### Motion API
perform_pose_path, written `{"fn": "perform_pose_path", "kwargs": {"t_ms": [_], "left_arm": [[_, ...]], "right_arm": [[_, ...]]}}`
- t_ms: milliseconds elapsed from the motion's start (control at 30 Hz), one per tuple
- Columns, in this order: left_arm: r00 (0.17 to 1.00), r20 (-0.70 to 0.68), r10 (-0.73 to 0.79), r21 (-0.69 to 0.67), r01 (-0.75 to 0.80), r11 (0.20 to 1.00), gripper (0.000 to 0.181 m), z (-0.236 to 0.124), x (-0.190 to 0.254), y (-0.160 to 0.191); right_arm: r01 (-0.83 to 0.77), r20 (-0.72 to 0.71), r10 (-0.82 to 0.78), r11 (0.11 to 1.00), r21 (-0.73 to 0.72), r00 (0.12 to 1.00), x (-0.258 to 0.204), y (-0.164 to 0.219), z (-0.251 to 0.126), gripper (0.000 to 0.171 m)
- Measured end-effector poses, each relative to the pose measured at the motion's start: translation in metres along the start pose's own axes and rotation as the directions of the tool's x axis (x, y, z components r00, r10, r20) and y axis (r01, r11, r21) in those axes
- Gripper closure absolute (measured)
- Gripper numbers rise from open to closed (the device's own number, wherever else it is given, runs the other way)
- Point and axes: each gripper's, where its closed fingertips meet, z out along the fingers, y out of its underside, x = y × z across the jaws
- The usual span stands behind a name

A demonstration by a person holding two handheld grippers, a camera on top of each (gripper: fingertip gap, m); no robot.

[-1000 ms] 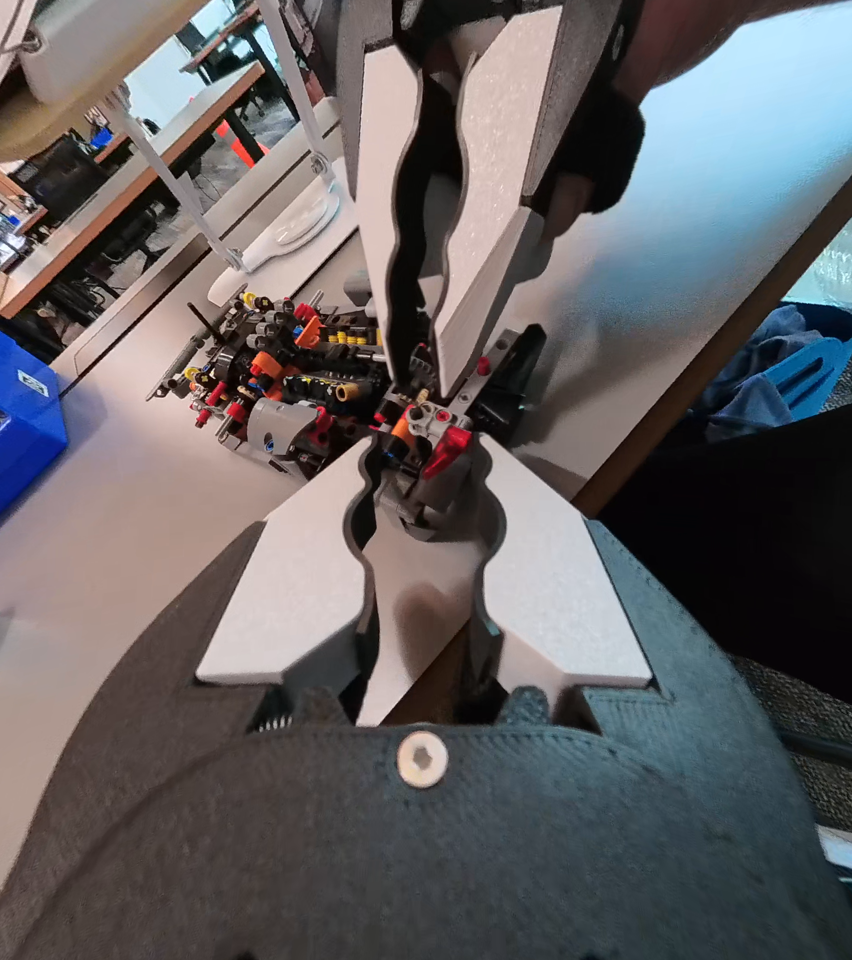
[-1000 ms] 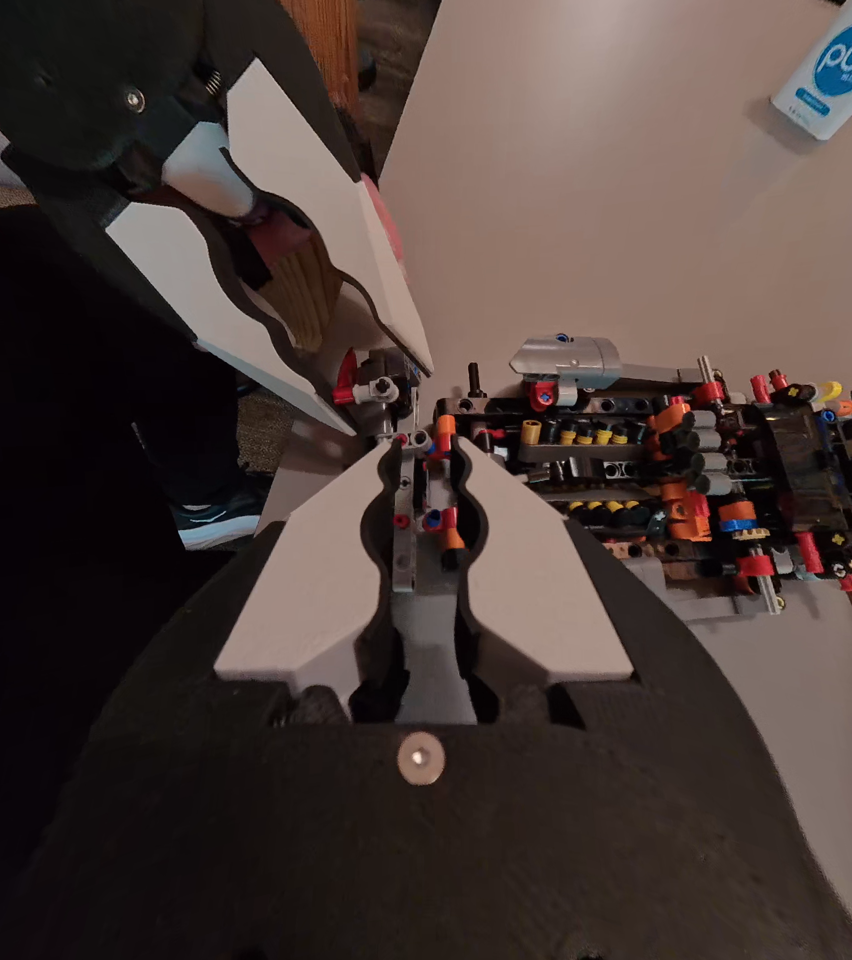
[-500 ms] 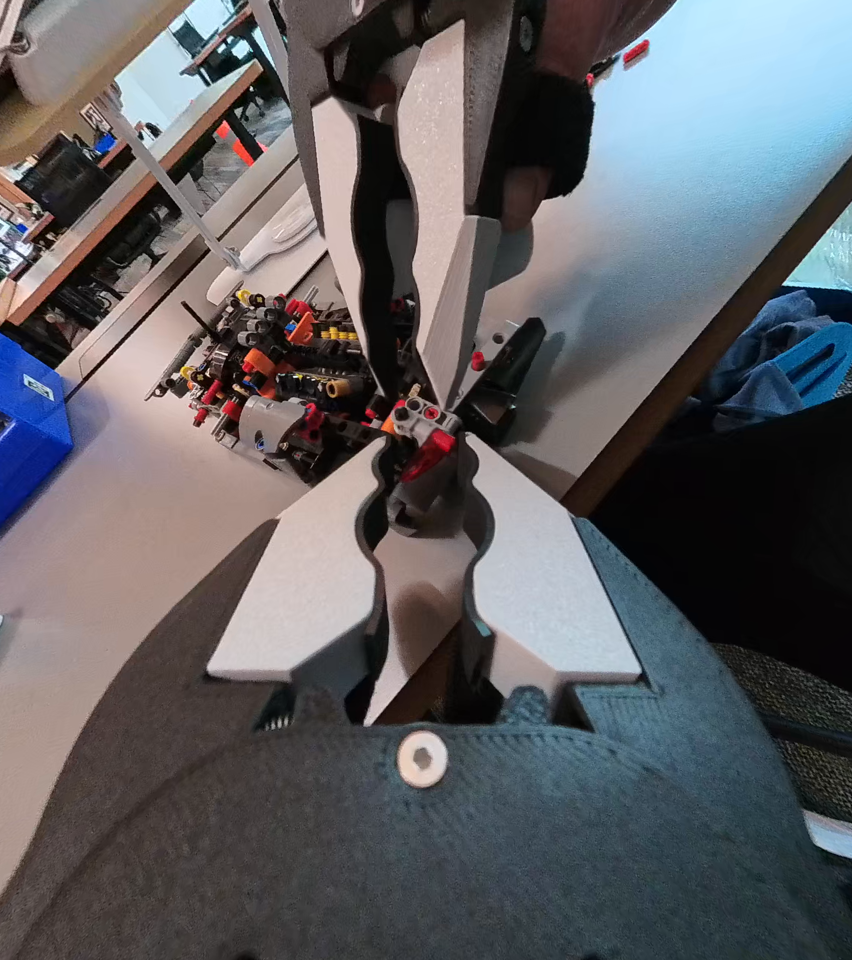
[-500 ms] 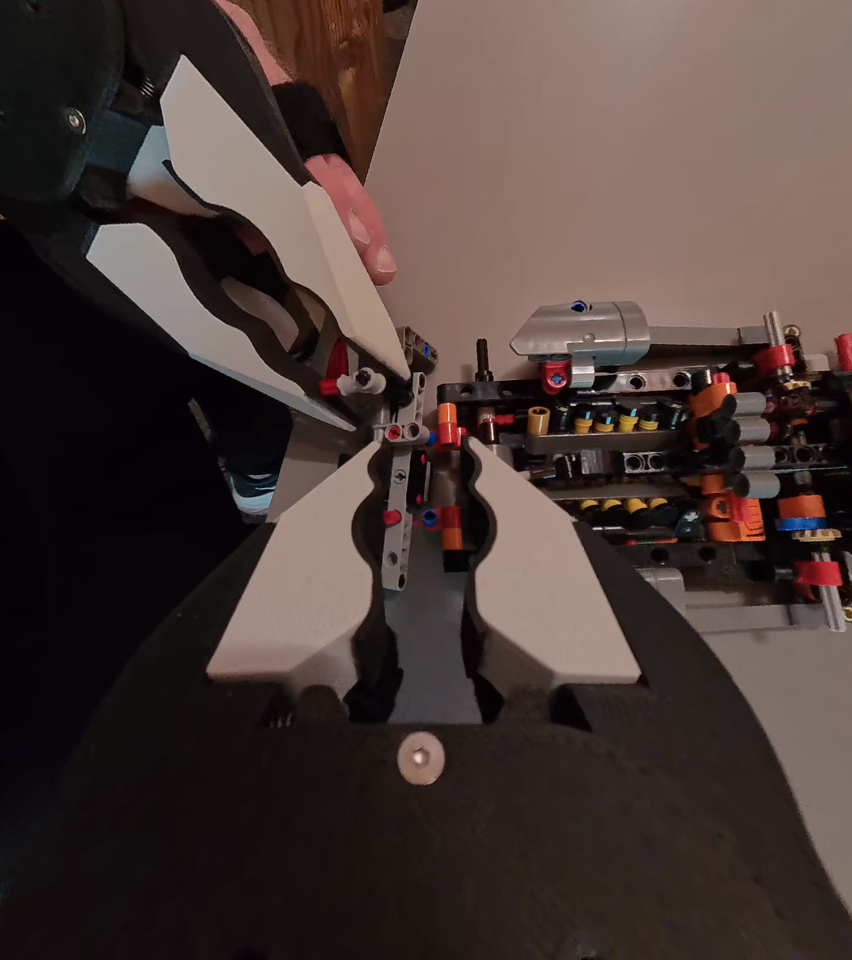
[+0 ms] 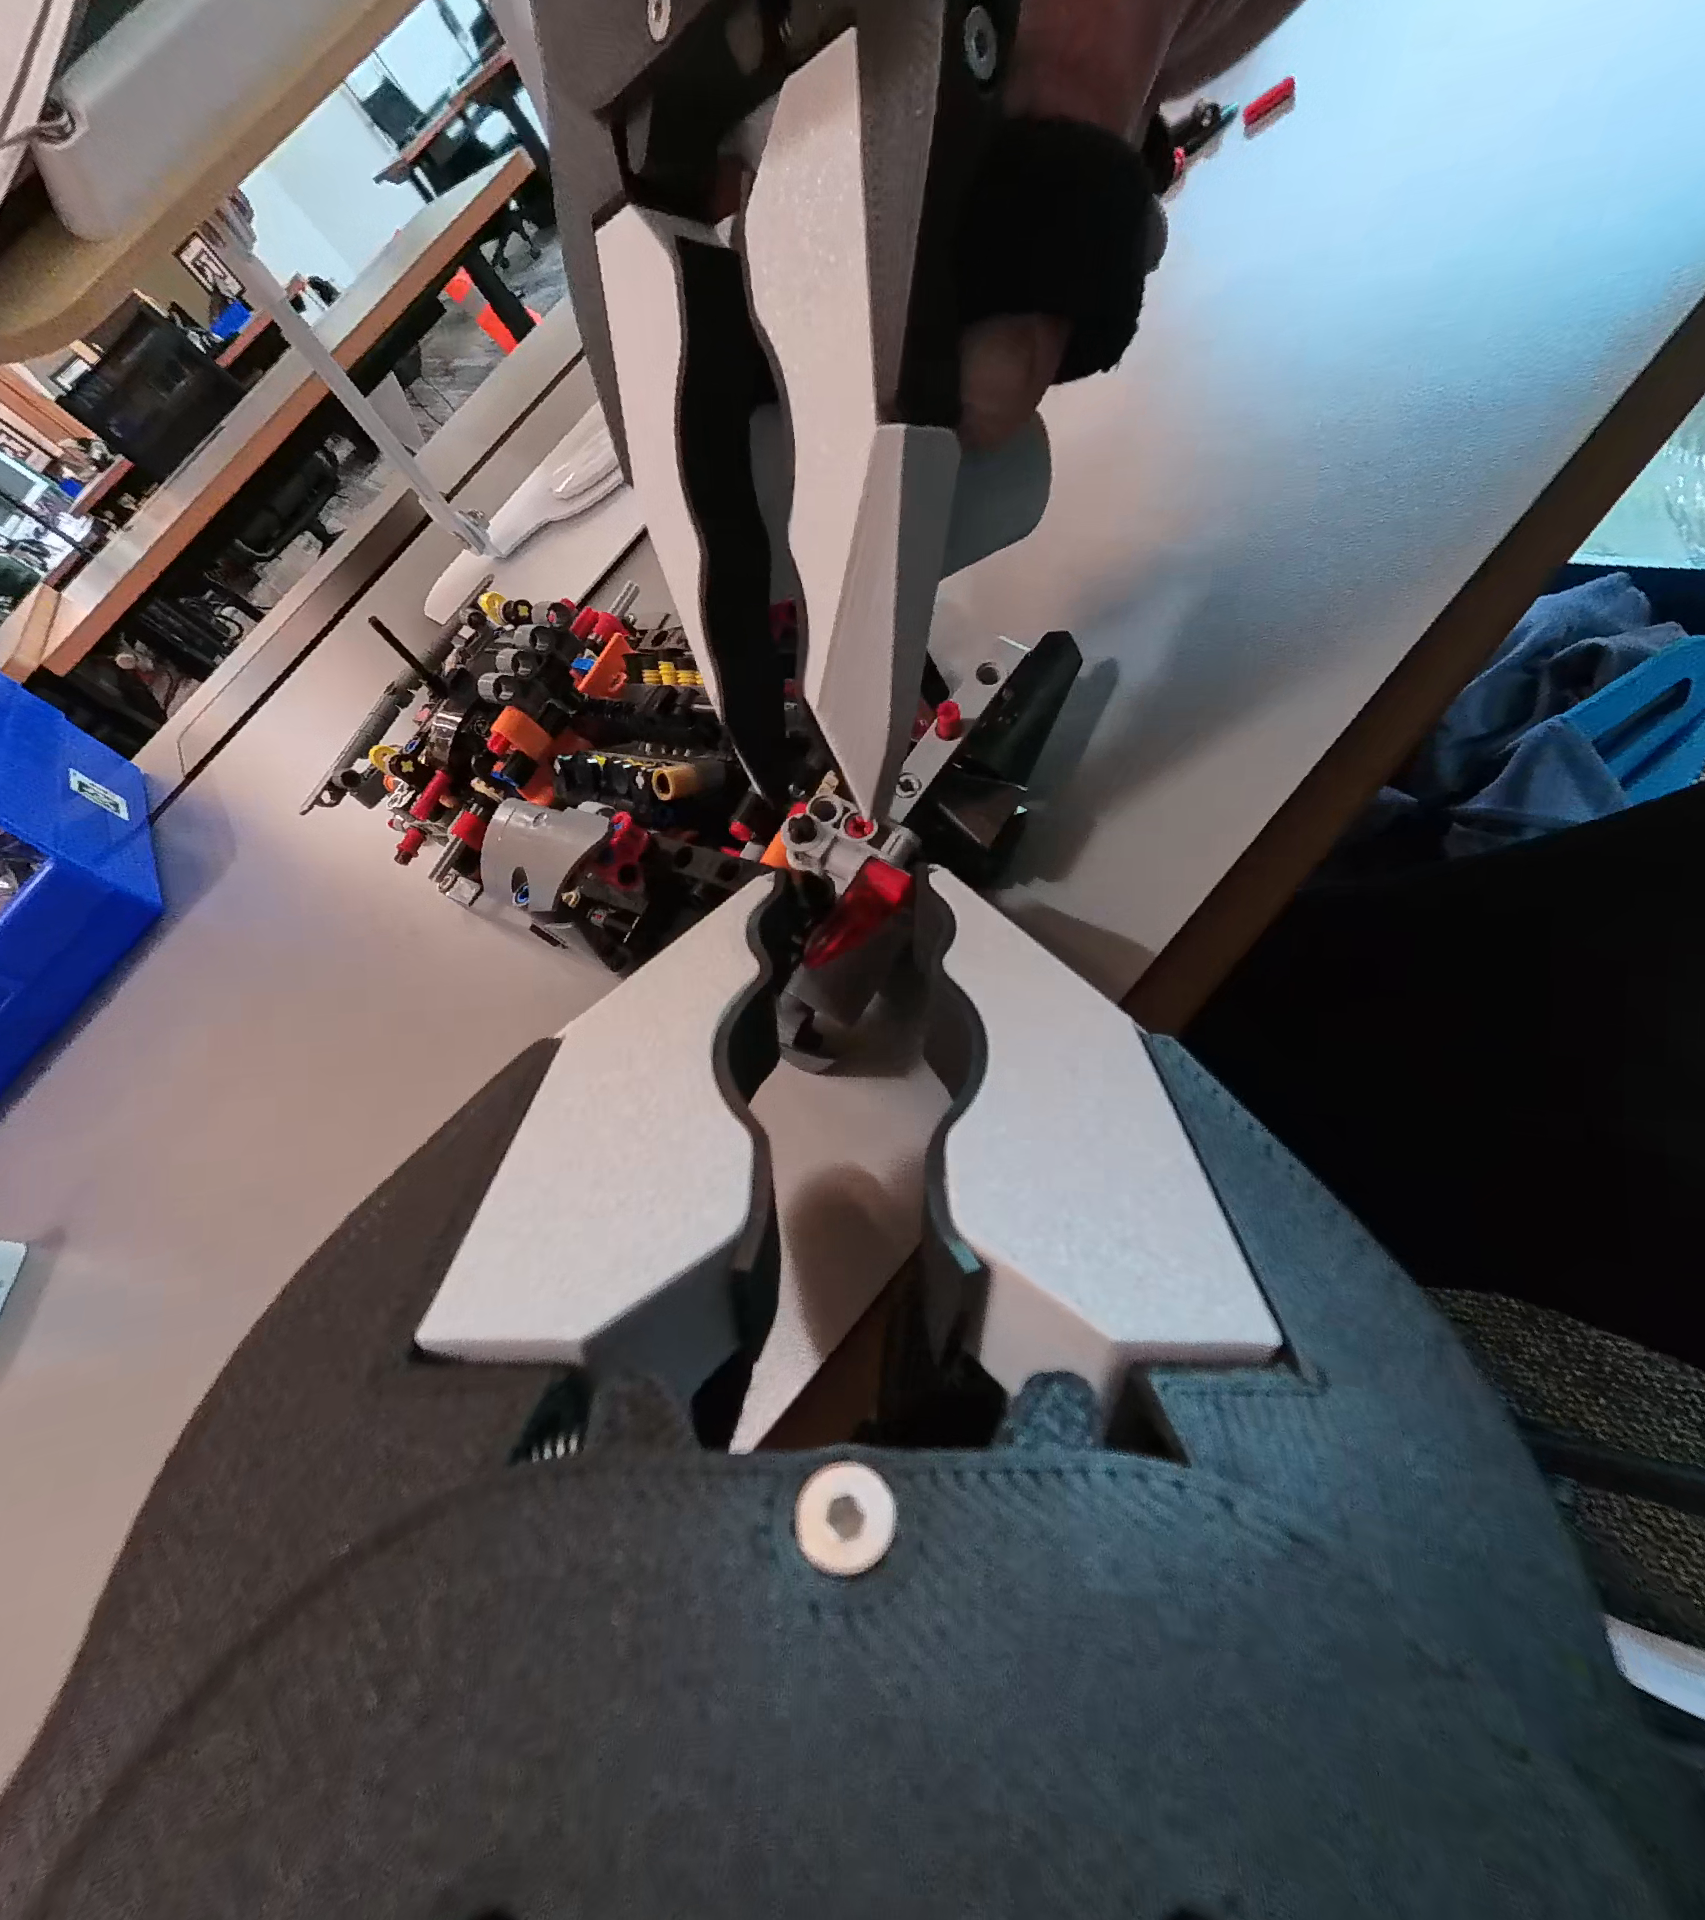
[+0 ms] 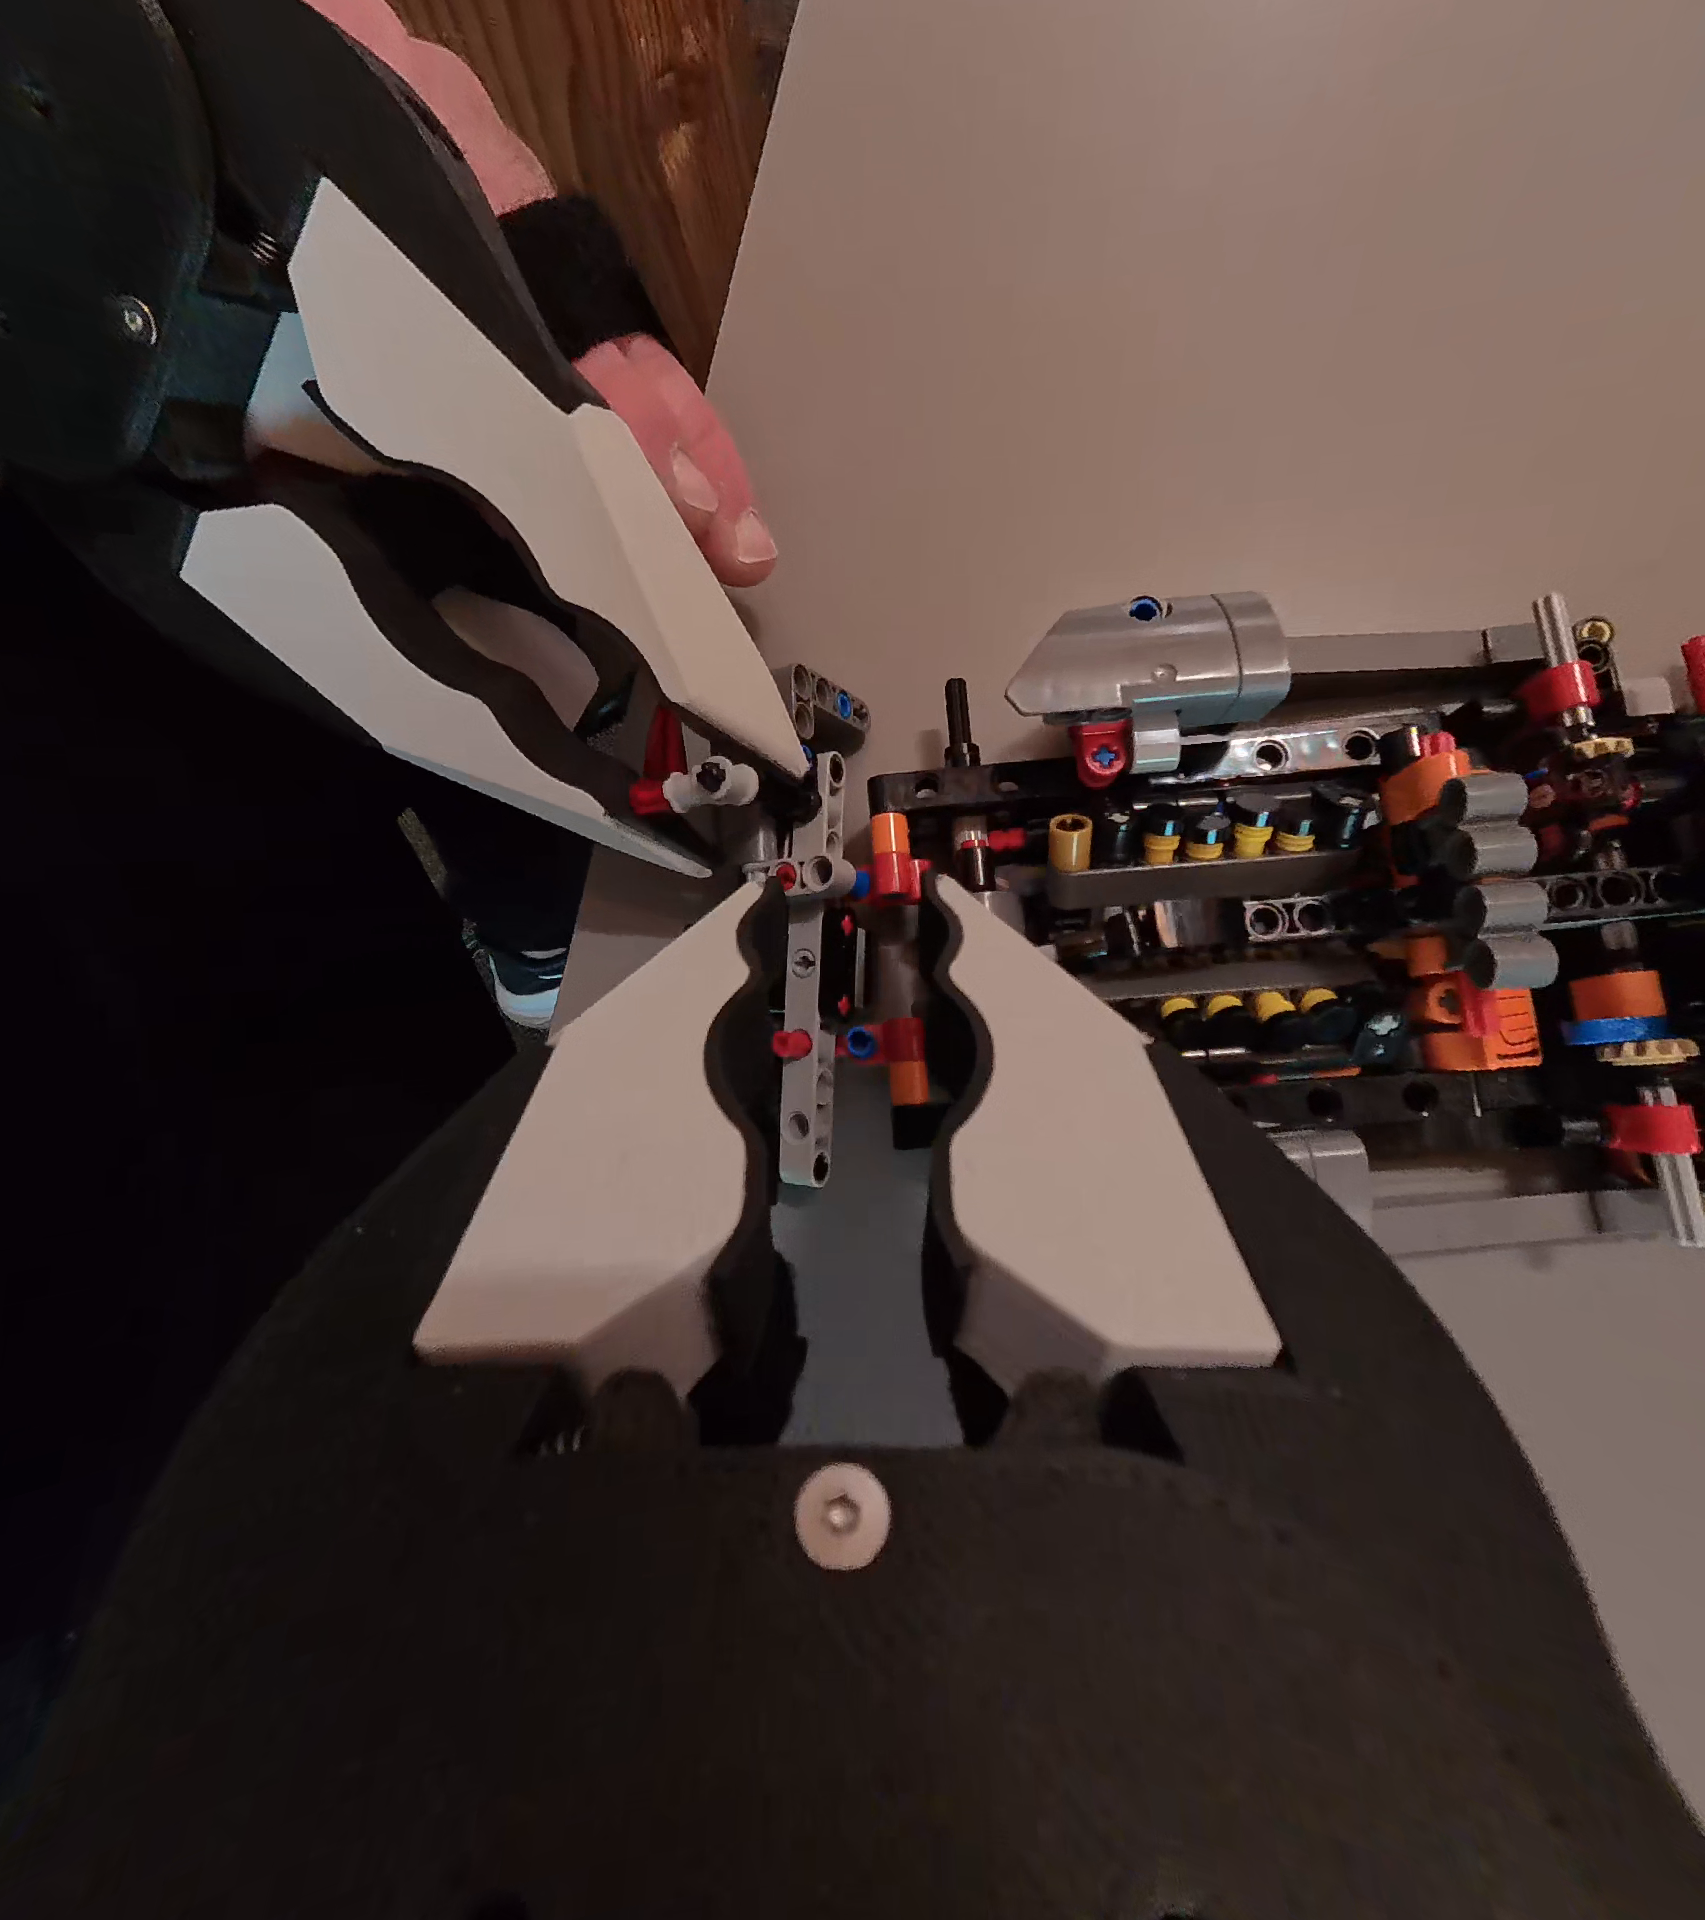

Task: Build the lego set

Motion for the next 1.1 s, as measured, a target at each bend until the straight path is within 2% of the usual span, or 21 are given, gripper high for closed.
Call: {"fn": "perform_pose_path", "kwargs": {"t_ms": [33,300,700,1100], "left_arm": [[1.0,-0.001,0.001,0.001,-0.001,1.0,0.161,0.0001,0.0001,-0.0001],[1.0,-0.003,0.01,0.005,-0.01,1.0,0.161,0.001,0.0002,-0.0004],[1.0,-0.001,0.02,0.014,-0.02,1.0,0.162,0.0015,0.001,-0.0011],[0.998,0.056,0.024,0.034,-0.026,0.999,0.162,0.0023,-0.0017,0.0003]], "right_arm": [[-0.006,0.001,0.006,1.0,-0.004,1.0,0.0002,-0.0001,0.0002,0.147],[-0.068,0.058,0.072,0.995,-0.074,0.996,-0.0016,0.0013,0.0032,0.143],[-0.024,0.005,0.027,0.954,-0.299,1.0,-0.0027,0.002,0.0052,0.129],[0.012,0.023,-0.003,0.915,-0.402,1.0,0.0005,0.0073,0.0091,0.136]]}}
